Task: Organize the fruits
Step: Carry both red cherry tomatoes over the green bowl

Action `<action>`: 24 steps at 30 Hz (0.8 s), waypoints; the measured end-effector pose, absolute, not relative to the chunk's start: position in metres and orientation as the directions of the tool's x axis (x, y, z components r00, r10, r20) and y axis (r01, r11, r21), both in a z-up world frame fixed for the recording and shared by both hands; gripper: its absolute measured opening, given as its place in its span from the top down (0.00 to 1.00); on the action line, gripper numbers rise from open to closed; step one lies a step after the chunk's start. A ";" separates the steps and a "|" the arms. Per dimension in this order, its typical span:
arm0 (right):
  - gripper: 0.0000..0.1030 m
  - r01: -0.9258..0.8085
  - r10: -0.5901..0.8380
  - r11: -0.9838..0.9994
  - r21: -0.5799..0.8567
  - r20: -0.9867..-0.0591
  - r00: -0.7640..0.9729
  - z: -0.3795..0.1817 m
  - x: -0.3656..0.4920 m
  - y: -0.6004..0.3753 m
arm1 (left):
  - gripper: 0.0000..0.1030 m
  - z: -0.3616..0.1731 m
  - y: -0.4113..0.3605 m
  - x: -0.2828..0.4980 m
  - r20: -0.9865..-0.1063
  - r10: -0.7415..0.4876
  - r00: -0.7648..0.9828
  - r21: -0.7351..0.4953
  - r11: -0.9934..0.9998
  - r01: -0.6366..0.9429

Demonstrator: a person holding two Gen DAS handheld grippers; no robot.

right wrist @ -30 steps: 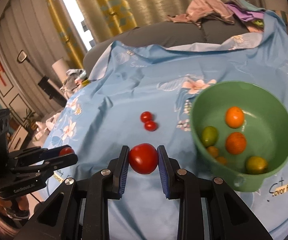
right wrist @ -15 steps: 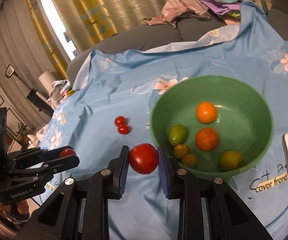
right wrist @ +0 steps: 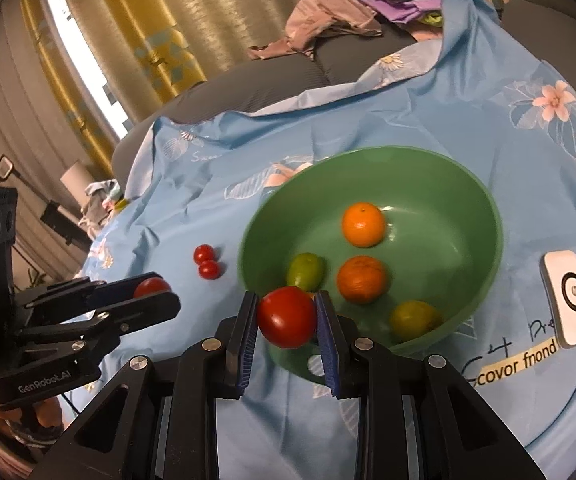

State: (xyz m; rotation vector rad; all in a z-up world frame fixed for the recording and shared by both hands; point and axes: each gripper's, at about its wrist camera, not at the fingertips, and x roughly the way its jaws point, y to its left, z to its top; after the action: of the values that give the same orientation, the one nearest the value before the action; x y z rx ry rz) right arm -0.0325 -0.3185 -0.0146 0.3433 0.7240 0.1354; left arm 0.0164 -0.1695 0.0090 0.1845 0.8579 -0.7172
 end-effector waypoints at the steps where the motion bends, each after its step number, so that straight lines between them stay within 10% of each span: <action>1: 0.71 0.001 0.235 0.935 0.354 -0.625 0.744 -0.015 -0.033 -0.321 | 0.73 0.009 -0.174 0.017 -0.746 -0.503 0.436 -0.126 0.750 0.650; 24: 0.71 0.060 0.196 0.933 0.354 -0.642 0.742 -0.026 -0.025 -0.349 | 0.73 -0.017 -0.228 0.040 -0.790 -0.490 0.369 -0.104 0.700 0.706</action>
State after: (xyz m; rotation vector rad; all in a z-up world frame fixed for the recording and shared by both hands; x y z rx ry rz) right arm -0.0247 -0.3492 -0.0257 0.3683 0.7358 0.0766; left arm 0.0402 -0.2283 -0.0175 0.2712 0.9082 -0.7794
